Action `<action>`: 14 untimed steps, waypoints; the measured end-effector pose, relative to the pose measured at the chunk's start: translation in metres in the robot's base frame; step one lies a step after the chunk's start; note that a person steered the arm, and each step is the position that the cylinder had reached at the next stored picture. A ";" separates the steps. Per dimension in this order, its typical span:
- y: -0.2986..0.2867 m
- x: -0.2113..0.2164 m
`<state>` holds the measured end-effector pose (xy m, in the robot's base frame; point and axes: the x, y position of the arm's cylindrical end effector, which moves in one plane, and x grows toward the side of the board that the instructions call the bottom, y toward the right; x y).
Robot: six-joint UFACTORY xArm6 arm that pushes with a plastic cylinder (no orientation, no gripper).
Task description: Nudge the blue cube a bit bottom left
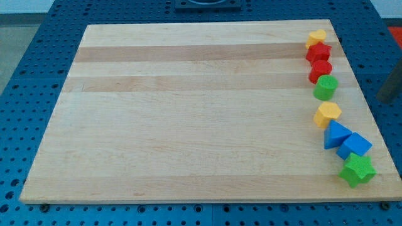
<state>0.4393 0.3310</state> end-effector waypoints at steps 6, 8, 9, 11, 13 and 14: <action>-0.049 0.095; -0.070 0.095; -0.063 0.095; -0.058 0.099; -0.064 0.116; -0.064 0.116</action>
<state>0.5551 0.2671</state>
